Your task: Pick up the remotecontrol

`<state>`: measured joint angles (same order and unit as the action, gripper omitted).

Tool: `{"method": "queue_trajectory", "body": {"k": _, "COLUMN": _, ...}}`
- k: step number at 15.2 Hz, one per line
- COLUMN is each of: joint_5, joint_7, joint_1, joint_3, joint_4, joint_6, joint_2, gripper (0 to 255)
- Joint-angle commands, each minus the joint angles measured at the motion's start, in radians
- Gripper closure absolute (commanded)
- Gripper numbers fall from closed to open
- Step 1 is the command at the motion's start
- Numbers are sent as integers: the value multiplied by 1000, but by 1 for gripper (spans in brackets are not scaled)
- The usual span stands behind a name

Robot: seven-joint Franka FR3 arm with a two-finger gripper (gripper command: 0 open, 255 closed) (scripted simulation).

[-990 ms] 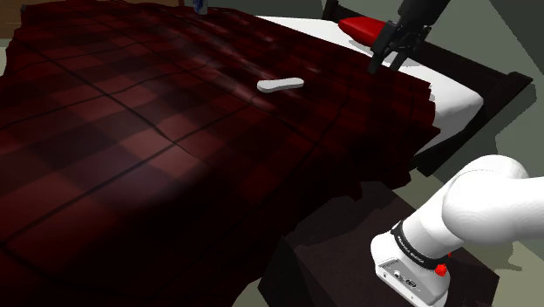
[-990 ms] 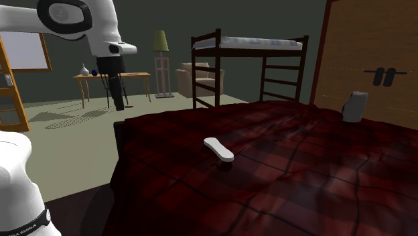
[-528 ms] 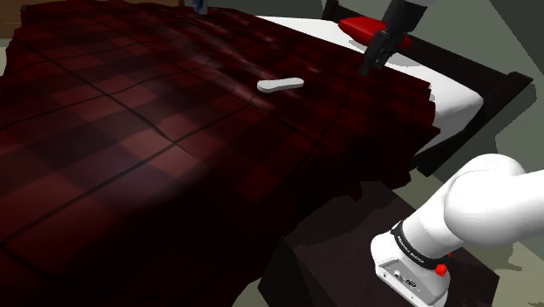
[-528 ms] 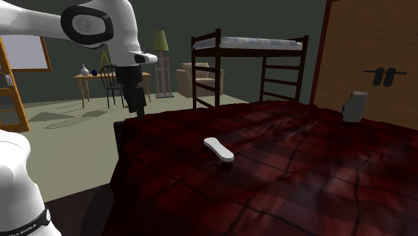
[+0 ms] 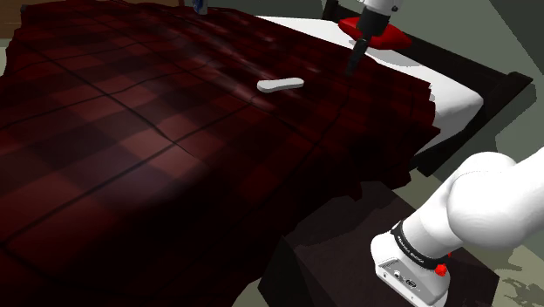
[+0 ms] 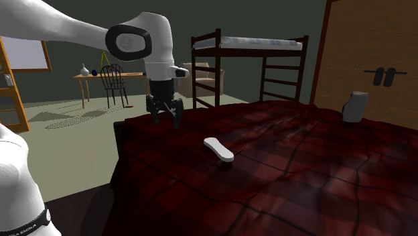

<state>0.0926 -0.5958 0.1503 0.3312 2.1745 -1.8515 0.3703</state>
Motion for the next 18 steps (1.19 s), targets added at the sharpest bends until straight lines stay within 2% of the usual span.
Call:
{"method": "queue_trajectory", "body": {"k": 1, "joint_5": -15, "joint_7": -120, "joint_1": 21, "joint_3": 36, "joint_4": -46, "joint_6": -30, "joint_2": -82, "gripper": 0}}
{"method": "queue_trajectory", "body": {"k": 5, "joint_5": -73, "joint_7": -339, "joint_1": 51, "joint_3": 81, "joint_4": -161, "joint_6": -67, "joint_2": -253, "gripper": 0}}
{"method": "queue_trajectory", "body": {"k": 9, "joint_5": -145, "joint_7": -550, "joint_1": 57, "joint_3": 94, "joint_4": -295, "joint_6": -82, "joint_2": -426, "gripper": 0}}
{"method": "queue_trajectory", "body": {"k": 14, "joint_5": -221, "joint_7": -778, "joint_1": 36, "joint_3": 65, "joint_4": -483, "joint_6": -73, "joint_2": -633, "gripper": 0}}
{"method": "queue_trajectory", "body": {"k": 18, "joint_5": -256, "joint_7": -930, "joint_1": 11, "joint_3": 21, "joint_4": -648, "joint_6": -49, "joint_2": -788, "gripper": 0}}
